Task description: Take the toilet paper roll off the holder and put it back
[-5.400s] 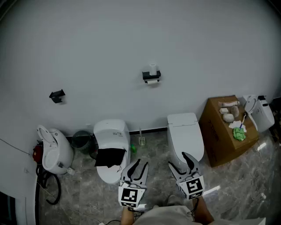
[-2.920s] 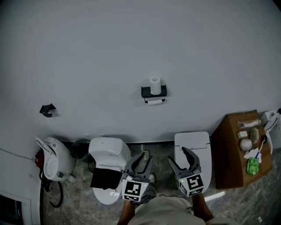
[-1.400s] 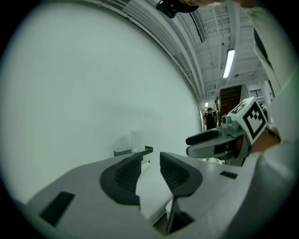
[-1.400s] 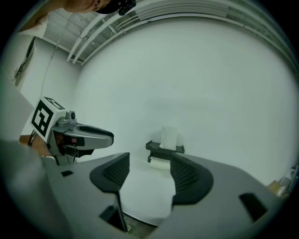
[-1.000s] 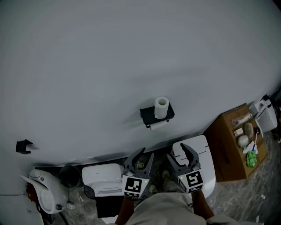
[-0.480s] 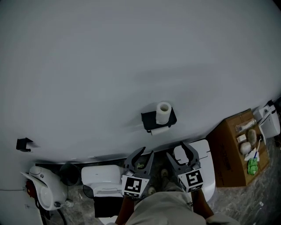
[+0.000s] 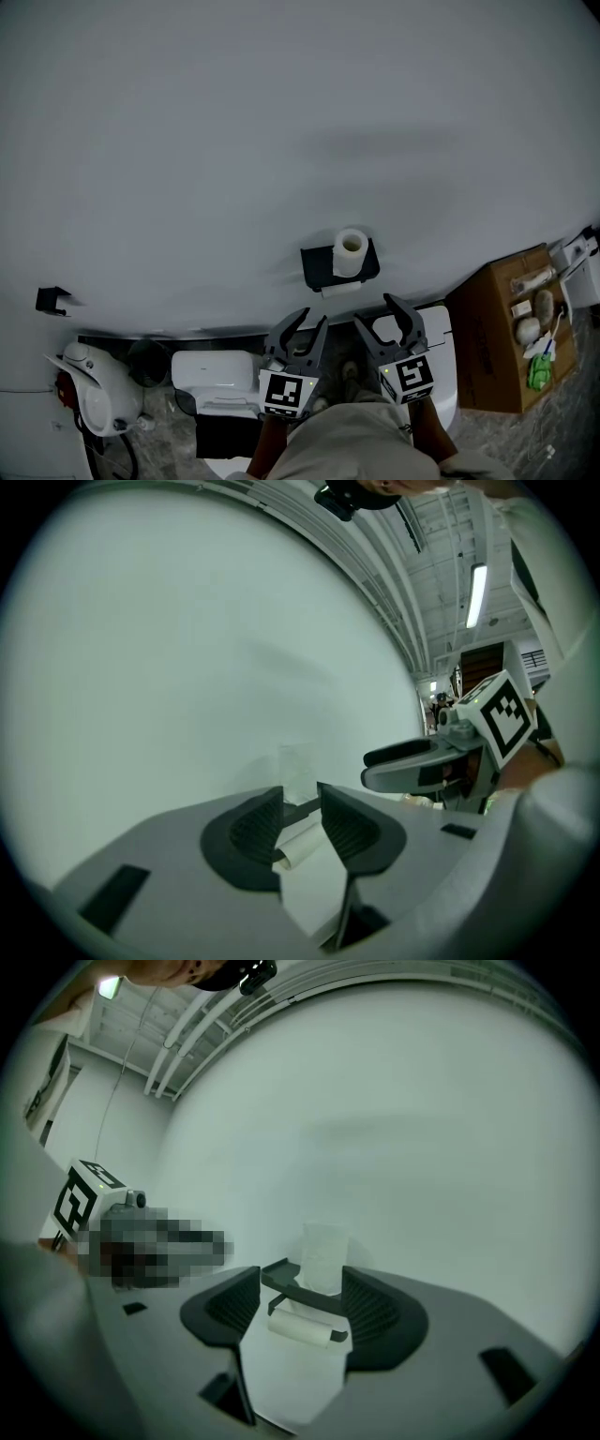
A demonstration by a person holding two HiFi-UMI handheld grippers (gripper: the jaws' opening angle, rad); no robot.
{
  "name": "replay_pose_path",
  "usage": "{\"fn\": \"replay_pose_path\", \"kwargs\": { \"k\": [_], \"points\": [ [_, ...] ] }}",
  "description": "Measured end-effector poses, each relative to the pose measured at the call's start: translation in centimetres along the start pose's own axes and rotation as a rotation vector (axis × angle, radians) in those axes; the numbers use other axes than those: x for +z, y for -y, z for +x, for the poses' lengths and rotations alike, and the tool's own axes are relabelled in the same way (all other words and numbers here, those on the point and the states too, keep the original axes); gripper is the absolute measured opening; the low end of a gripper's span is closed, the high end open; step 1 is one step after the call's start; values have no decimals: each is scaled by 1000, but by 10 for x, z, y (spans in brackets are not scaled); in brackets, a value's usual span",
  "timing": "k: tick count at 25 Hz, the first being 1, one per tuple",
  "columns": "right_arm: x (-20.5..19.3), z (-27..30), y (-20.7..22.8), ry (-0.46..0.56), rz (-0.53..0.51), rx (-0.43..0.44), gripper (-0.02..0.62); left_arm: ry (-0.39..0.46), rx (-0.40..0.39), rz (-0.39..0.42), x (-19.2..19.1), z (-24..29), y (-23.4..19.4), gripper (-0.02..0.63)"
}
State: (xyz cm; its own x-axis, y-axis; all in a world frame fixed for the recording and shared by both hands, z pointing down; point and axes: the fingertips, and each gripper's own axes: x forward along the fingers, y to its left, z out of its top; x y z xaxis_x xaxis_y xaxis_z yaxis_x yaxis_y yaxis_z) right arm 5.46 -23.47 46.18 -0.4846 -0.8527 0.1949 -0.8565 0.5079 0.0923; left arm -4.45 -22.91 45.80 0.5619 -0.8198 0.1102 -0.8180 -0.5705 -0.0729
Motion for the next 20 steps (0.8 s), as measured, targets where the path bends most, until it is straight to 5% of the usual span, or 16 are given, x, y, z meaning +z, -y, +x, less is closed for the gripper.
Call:
{"fn": "replay_pose_path", "kwargs": {
  "k": [20],
  "points": [
    [17,63,28,31,-16,52,282,-21,38,1,1,40,-19,133]
  ]
}}
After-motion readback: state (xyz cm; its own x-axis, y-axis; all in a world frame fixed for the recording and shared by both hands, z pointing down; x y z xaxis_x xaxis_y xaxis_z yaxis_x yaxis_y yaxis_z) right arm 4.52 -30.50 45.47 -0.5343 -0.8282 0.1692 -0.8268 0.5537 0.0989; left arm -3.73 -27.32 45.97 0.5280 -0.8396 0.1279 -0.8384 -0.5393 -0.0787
